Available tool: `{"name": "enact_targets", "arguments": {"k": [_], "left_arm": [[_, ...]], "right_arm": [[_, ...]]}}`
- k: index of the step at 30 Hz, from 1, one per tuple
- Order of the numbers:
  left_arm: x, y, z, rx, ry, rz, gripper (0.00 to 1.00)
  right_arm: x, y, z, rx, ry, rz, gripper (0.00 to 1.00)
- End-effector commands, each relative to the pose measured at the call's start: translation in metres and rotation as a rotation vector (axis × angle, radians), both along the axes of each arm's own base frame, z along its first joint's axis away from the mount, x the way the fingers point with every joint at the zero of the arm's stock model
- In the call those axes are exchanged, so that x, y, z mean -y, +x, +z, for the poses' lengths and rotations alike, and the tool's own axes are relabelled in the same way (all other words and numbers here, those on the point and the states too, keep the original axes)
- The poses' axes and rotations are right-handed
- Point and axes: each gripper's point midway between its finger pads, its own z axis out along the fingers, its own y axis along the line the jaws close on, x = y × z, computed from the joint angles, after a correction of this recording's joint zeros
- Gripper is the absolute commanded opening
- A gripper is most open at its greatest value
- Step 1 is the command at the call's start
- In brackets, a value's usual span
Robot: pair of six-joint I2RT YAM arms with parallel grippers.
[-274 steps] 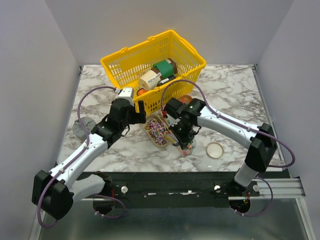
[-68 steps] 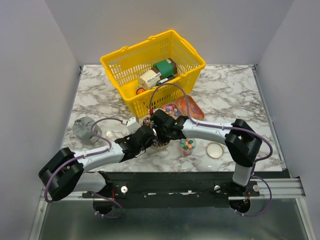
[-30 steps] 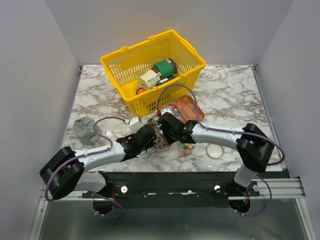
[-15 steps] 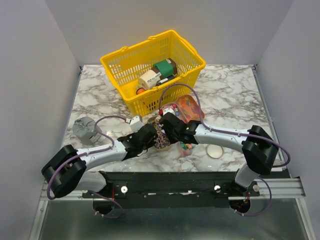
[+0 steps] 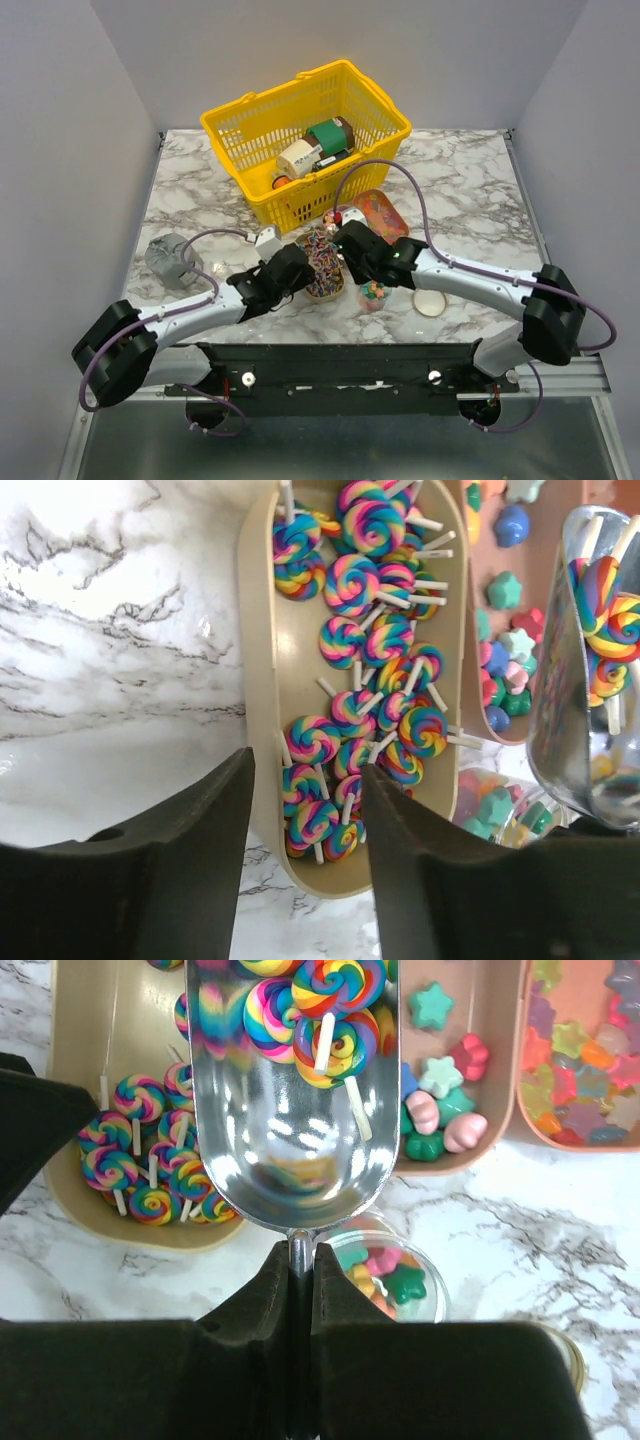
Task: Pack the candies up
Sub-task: Scoop the fake candies from the storage box, then place the fake candies in the packing bottle.
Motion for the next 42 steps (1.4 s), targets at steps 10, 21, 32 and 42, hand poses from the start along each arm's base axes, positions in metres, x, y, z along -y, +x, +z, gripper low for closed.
{"name": "enact_targets", "arguments": {"k": [10,21,32,42], "left_arm": [[-0.026,0.006,0.064,0.170,0.016,0.018,0.80],[-0.048,0.007,0.088,0.230,0.155,-0.019,0.86],[-0.052,0.040,0.084,0.165,0.245,-0.056,0.87],[-0.037,0.052,0.069,0.236,0.251,-0.254,0.87]], "right_arm": [[0.070,-0.053,0.039,-0.094,-0.049,-0.079,0.01],[0.107,-0.116,0.045,-0.316,-0.082,-0.020,0.01],[0.109,-0.144,0.039,-0.479,-0.135,0.070,0.01],[0.108,-0.144,0.038,-0.576,-0.266,0.065,0.01]]}}
